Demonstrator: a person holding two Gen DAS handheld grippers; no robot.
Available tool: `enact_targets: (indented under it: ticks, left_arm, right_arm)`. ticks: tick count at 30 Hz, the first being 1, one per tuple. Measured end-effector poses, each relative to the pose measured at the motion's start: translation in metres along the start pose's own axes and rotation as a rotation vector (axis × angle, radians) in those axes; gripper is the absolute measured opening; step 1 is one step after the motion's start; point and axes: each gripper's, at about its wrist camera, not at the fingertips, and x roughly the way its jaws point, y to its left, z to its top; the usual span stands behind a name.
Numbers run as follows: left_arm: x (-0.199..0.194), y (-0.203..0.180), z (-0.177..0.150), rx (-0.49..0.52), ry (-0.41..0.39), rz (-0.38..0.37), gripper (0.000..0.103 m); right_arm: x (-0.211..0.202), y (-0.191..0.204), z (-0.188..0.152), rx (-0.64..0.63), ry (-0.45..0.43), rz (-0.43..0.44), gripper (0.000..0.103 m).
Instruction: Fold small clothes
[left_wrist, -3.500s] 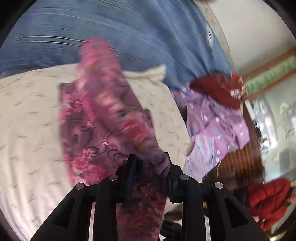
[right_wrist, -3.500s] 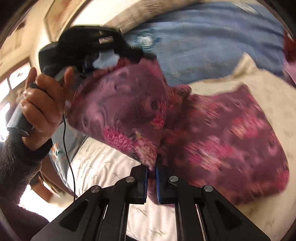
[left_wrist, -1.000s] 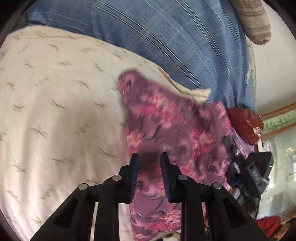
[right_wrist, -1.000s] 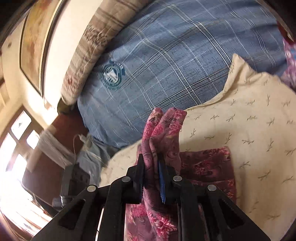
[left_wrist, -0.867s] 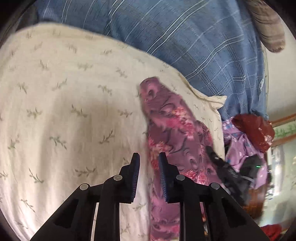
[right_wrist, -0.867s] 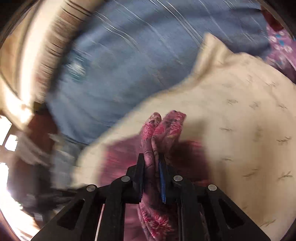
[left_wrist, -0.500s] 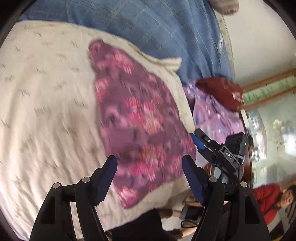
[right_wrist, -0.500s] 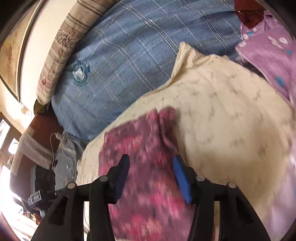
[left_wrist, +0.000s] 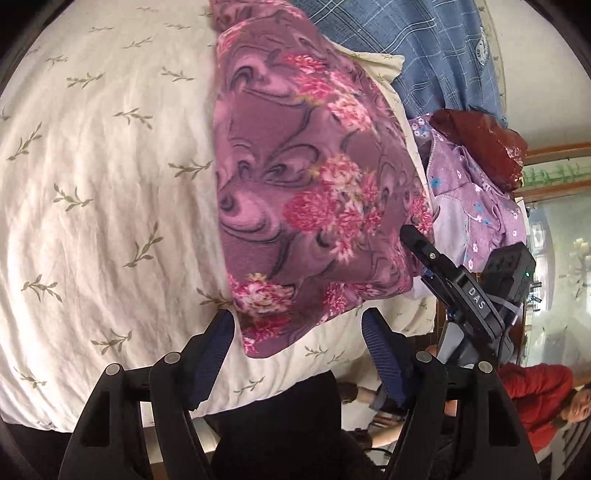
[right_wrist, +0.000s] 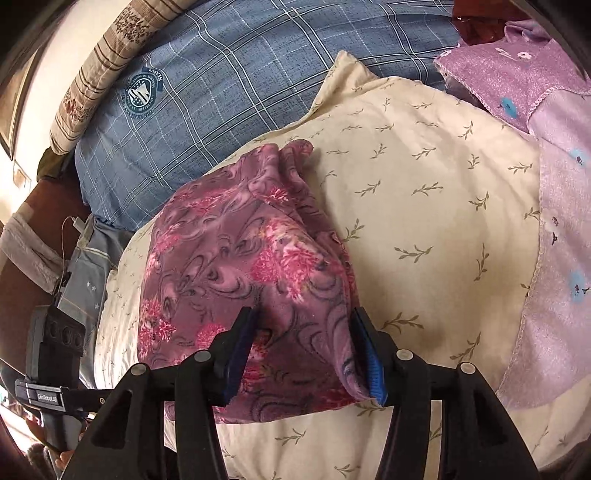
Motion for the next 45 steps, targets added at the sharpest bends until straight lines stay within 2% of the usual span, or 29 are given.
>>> enact_targets:
  ticks: [3, 6, 10, 15, 17, 18, 19, 20, 21, 23, 25, 26, 27, 28, 29, 30, 31, 32, 35, 36, 37, 38, 39, 40, 42, 43, 44, 45]
  left_arm:
    - [0.009, -0.009, -0.002, 0.023, 0.02, 0.024, 0.07]
    - [0.017, -0.016, 0.0, 0.021, 0.025, 0.006, 0.07]
    - [0.022, -0.008, 0.005, 0.003, 0.032, -0.012, 0.07]
    - [0.019, 0.003, 0.003, -0.015, 0.02, 0.01, 0.068]
    - [0.016, 0.003, 0.004, 0.006, 0.006, 0.056, 0.037]
    - [0.016, 0.002, 0.006, 0.019, 0.008, 0.088, 0.016]
    - [0.016, 0.001, 0.008, 0.022, 0.01, 0.095, 0.014]
    - [0.01, 0.001, 0.011, 0.006, 0.005, 0.086, 0.011]
    - [0.003, 0.001, 0.012, -0.01, -0.006, 0.068, 0.01]
    - [-0.017, 0.0, 0.015, -0.008, -0.042, 0.045, 0.01]
    - [-0.031, 0.002, 0.016, 0.001, -0.055, 0.047, 0.011]
    - [-0.035, 0.007, 0.016, -0.014, -0.052, 0.049, 0.011]
    - [-0.036, 0.012, 0.017, -0.028, -0.047, 0.046, 0.011]
    - [-0.033, 0.02, 0.017, -0.037, -0.035, 0.056, 0.011]
    - [-0.028, 0.026, 0.016, -0.047, -0.019, 0.093, 0.011]
    - [-0.022, 0.033, 0.015, -0.062, 0.004, 0.109, 0.011]
    - [-0.018, 0.038, 0.015, -0.071, 0.025, 0.097, 0.012]
    - [-0.017, 0.042, 0.012, -0.071, 0.044, 0.085, 0.012]
    - [-0.033, 0.032, 0.006, 0.023, 0.005, 0.052, 0.012]
    - [-0.041, 0.025, 0.006, 0.063, -0.017, 0.04, 0.016]
    - [-0.046, 0.02, 0.005, 0.087, -0.033, 0.028, 0.028]
    - [-0.053, 0.013, 0.003, 0.115, -0.056, 0.008, 0.036]
    - [-0.058, 0.007, 0.0, 0.141, -0.089, -0.001, 0.052]
    - [-0.06, 0.002, -0.001, 0.156, -0.123, 0.006, 0.061]
    - [-0.055, -0.005, 0.0, 0.174, -0.138, 0.024, 0.063]
    - [-0.047, -0.005, 0.003, 0.166, -0.114, 0.047, 0.063]
    - [-0.041, -0.006, 0.003, 0.154, -0.093, 0.051, 0.063]
    - [-0.033, -0.003, 0.002, 0.145, -0.07, 0.049, 0.063]
  right_arm:
    - [0.0, -0.004, 0.001, 0.047, -0.008, 0.016, 0.055]
    - [0.002, -0.008, 0.0, 0.071, -0.014, 0.017, 0.055]
    - [0.004, -0.007, 0.002, 0.074, -0.009, 0.004, 0.055]
    - [0.006, -0.005, 0.005, 0.05, -0.02, 0.028, 0.055]
    - [0.008, -0.003, 0.007, 0.007, -0.022, 0.026, 0.046]
    - [0.01, 0.0, 0.009, -0.021, -0.018, 0.01, 0.025]
    - [0.009, 0.004, 0.011, -0.033, -0.013, 0.012, 0.018]
    - [0.005, 0.008, 0.015, -0.031, -0.019, 0.047, 0.016]
    - [-0.004, 0.013, 0.019, -0.01, -0.036, 0.12, 0.015]
    - [-0.022, 0.018, 0.026, 0.061, -0.085, 0.296, 0.013]
    - [-0.033, 0.017, 0.03, 0.135, -0.127, 0.436, 0.01]
    - [-0.031, 0.014, 0.029, 0.157, -0.124, 0.467, 0.009]
    - [-0.025, 0.01, 0.026, 0.177, -0.11, 0.468, 0.009]
    - [-0.015, 0.005, 0.021, 0.175, -0.088, 0.431, 0.009]
    - [-0.004, 0.001, 0.017, 0.17, -0.059, 0.378, 0.009]
    - [0.009, -0.005, 0.01, 0.166, -0.022, 0.288, 0.009]
    - [0.02, -0.01, 0.005, 0.152, 0.013, 0.215, 0.009]
    - [0.026, -0.016, -0.002, 0.145, 0.036, 0.186, 0.01]
    - [0.009, -0.022, -0.004, 0.176, -0.01, 0.227, 0.015]
    - [0.001, -0.021, -0.002, 0.165, -0.03, 0.226, 0.015]
    - [-0.008, -0.02, 0.0, 0.153, -0.055, 0.224, 0.016]
    - [-0.012, -0.019, 0.001, 0.144, -0.067, 0.228, 0.016]
    - [-0.015, -0.018, 0.0, 0.135, -0.071, 0.236, 0.017]
    - [-0.016, -0.016, -0.001, 0.126, -0.068, 0.228, 0.018]
    - [-0.009, -0.01, -0.001, 0.088, -0.049, 0.207, 0.018]
    - [-0.004, -0.002, -0.001, 0.044, -0.015, 0.184, 0.009]
    - [-0.006, 0.003, -0.002, 0.022, -0.009, 0.188, 0.003]
    - [-0.013, 0.009, -0.003, 0.013, -0.024, 0.244, 0.004]
